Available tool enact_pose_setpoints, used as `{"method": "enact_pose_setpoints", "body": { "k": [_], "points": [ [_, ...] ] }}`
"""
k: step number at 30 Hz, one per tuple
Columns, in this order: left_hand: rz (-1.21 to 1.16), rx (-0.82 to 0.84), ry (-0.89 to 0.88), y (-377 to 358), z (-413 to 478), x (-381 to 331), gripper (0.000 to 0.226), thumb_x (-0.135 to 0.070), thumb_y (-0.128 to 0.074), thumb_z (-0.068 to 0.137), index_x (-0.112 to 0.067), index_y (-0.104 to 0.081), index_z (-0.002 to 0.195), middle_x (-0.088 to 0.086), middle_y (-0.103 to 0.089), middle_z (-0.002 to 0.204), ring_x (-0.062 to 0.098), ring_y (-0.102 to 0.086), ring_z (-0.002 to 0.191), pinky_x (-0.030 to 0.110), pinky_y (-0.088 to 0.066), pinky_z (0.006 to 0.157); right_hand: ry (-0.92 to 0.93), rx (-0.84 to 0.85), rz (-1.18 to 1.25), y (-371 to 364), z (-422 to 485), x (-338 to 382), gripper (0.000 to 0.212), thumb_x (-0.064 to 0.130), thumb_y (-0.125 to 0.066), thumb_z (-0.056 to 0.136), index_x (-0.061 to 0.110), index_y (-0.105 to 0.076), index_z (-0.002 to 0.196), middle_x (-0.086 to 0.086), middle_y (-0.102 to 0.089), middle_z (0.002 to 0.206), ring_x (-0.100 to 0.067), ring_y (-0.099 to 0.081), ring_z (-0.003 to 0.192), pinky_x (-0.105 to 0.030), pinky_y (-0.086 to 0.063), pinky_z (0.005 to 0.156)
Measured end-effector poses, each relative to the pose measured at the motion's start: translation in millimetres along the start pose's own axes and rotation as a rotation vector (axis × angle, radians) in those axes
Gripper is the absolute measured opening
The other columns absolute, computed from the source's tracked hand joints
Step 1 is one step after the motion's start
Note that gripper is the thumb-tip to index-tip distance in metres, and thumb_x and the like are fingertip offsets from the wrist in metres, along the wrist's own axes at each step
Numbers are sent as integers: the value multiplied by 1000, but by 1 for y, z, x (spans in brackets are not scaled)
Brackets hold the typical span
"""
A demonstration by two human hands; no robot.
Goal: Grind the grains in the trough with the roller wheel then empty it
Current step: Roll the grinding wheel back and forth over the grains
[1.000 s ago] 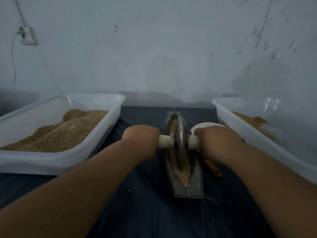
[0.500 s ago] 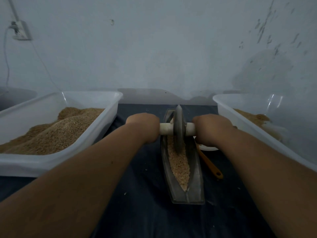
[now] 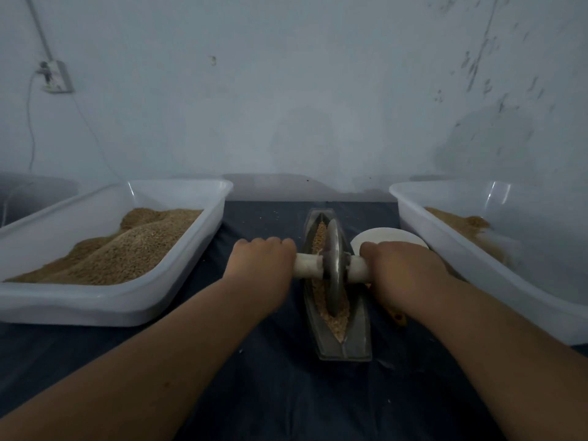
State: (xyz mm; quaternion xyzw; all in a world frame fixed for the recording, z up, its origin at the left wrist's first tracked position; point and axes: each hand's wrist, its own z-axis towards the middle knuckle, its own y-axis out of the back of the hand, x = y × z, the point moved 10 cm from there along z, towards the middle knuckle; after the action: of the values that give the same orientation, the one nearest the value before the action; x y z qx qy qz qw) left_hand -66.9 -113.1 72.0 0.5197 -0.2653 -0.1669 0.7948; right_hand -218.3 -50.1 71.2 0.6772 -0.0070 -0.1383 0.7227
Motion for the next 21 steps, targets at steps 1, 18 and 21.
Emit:
{"method": "enact_pose_setpoints", "body": {
  "k": [1,18,21],
  "points": [
    [-8,18,1,-1,3,0,36,-24,-65,80,-25,-30,89,-2,-56,97,19,-47,75,35,-31,68,22,2,-16,-2,3,1,19,22,-63,86,21,-59,104,1,-60,94,-17,-57,84,-30,-39,68],
    [-99,183,-40,-38,62,11,17,-32,-59,85,-31,-42,86,-11,-43,74,15,-51,75,33,-43,63,79,-147,75,-5,57,-6,27,29,-67,80,31,-41,84,6,-53,82,-14,-50,74,-33,-47,70],
    [-94,230,-112,-28,45,3,23,-36,-61,84,-32,-38,86,-12,-41,73,14,-50,75,35,-48,68,136,-79,81,-8,46,-3,20,28,-65,80,31,-47,89,6,-55,86,-14,-56,77,-39,-53,75]
  ]
}}
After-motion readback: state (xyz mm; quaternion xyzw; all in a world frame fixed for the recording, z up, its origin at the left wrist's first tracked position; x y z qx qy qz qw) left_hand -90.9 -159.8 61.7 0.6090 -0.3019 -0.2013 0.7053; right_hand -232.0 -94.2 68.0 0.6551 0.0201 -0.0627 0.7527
